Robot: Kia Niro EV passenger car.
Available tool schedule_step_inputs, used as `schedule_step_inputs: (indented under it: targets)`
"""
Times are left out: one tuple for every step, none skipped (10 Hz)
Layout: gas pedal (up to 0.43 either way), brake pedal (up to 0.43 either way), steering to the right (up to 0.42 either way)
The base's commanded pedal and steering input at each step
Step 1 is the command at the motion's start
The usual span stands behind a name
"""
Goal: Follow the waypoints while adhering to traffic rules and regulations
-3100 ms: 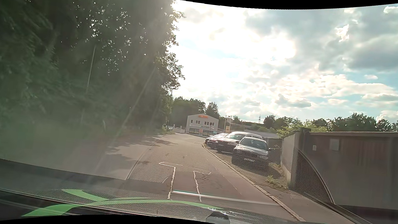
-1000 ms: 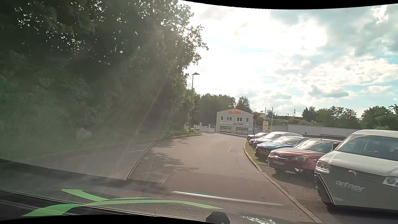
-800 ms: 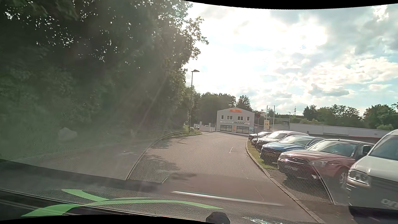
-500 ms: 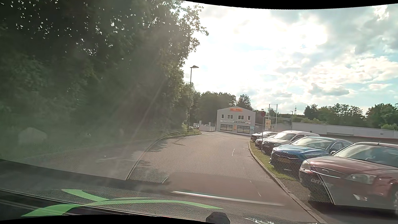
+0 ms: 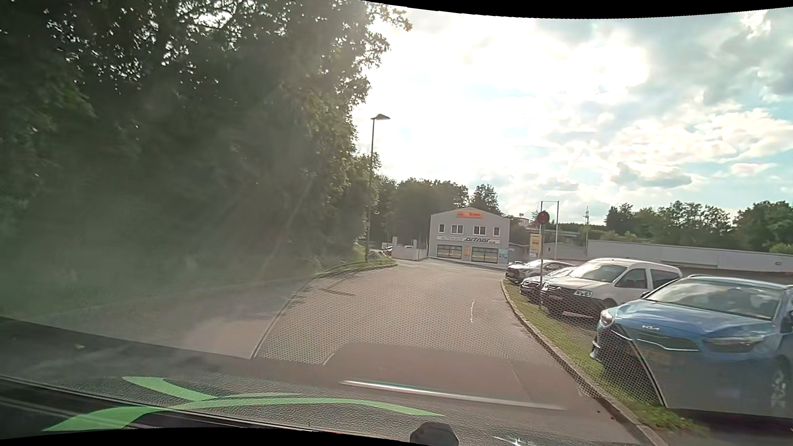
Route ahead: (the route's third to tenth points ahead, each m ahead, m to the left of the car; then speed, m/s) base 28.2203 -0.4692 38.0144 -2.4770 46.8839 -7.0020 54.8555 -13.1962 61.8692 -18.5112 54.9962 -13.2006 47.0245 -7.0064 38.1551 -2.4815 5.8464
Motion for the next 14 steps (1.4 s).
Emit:
schedule_step_inputs:
  targets:
    - [0.059, 0.0, 0.013]
    - [0.059, 0.0, 0.015]
    - [0.059, 0.0, 0.016]
    - [0.059, 0.0, 0.016]
    - [0.059, 0.0, 0.017]
    - [0.059, 0.0, 0.017]
    - [0.059, 0.0, 0.018]
    - [0.059, 0.0, 0.018]
    - [0.059, 0.0, 0.018]
    - [0.059, 0.0, 0.019]
    - [0.059, 0.0, 0.019]
    - [0.067, 0.0, 0.02]
    - [0.067, 0.0, 0.021]
    - [0.067, 0.0, 0.023]
